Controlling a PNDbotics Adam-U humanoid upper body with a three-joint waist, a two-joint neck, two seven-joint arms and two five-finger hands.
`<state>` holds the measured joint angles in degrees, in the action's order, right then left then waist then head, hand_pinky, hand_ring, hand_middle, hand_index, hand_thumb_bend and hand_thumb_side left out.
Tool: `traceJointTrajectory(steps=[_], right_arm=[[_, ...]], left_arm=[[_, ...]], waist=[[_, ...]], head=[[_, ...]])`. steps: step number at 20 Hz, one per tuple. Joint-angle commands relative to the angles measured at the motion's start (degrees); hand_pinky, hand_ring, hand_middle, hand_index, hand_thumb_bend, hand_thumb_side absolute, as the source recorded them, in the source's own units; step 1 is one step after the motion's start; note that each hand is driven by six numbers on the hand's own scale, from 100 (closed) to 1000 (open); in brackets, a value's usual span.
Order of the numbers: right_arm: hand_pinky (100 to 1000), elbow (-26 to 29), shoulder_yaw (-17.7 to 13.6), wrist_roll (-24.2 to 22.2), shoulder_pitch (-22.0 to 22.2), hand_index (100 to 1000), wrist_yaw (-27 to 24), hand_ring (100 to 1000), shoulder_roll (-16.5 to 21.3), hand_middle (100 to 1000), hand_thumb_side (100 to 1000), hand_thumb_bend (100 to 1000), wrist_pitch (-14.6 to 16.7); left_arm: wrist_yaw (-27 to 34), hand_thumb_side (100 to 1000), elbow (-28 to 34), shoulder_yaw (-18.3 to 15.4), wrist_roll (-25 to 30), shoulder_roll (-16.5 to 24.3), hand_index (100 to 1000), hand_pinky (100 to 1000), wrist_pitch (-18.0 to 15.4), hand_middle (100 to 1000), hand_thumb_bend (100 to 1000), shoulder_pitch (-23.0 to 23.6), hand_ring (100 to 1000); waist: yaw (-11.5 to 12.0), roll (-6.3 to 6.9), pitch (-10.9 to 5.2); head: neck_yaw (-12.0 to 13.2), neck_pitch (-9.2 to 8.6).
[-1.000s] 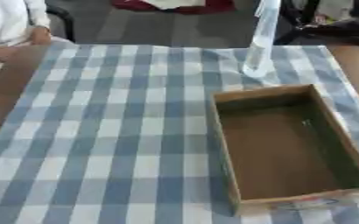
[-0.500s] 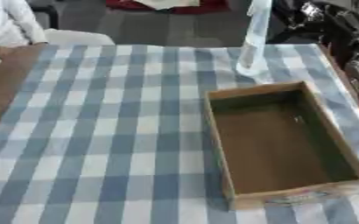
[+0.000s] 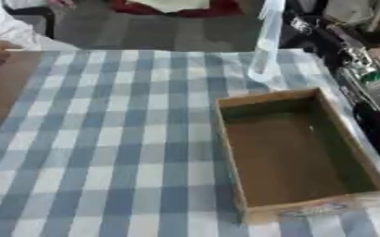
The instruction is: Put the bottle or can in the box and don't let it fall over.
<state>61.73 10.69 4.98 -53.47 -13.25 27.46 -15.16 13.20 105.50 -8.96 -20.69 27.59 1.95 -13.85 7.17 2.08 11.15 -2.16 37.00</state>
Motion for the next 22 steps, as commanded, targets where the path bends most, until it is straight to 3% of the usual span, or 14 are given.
traceJointTrajectory(steps=[1, 2, 7, 12, 22], right_arm=[[935, -0.1, -0.8, -0.5, -1.8, 948, 1.2, 941, 0.7, 914, 563, 491, 0.5], [935, -0.1, -0.8, -0.7, -1.9, 948, 1.4, 941, 0.7, 914, 563, 491, 0.6], [964, -0.6, -1.3, -3.3, -2.9, 968, 0.9, 957, 0.4, 925, 313, 383, 1.8], [987, -1.2, -1.8, -5.4, -3.7, 979, 0.4, 964, 0.5, 925, 259, 344, 2.1], [999, -1.4, -1.9, -5.2, -4.5, 984, 1.3, 976, 0.5, 933, 268, 362, 0.9]], left_arm=[[0.2, 516, 0.4, -0.3, 0.3, 1.8, 828, 1000, -0.2, 796, 505, -0.6, 836], [0.2, 516, 0.3, -0.2, 0.3, 1.7, 828, 1000, -0.2, 796, 505, -0.7, 836], [0.2, 519, 0.3, -0.2, 0.7, 1.6, 828, 1000, -0.2, 796, 504, -0.8, 836], [0.3, 520, 0.1, -0.2, 0.9, 1.6, 828, 1000, -0.3, 796, 503, -0.8, 836], [0.3, 522, 0.0, -0.2, 1.3, 1.5, 824, 1000, -0.4, 797, 502, -1.0, 837]], waist=[[0.1, 0.20, -1.41], [0.1, 0.23, -1.37], [0.3, 0.53, -1.08], [0.5, 0.65, -0.82], [0.7, 0.55, -0.19]], head=[[-0.3, -1.08], [-0.3, -1.11], [-0.7, -1.63], [-0.8, -1.75], [-1.0, -2.28]])
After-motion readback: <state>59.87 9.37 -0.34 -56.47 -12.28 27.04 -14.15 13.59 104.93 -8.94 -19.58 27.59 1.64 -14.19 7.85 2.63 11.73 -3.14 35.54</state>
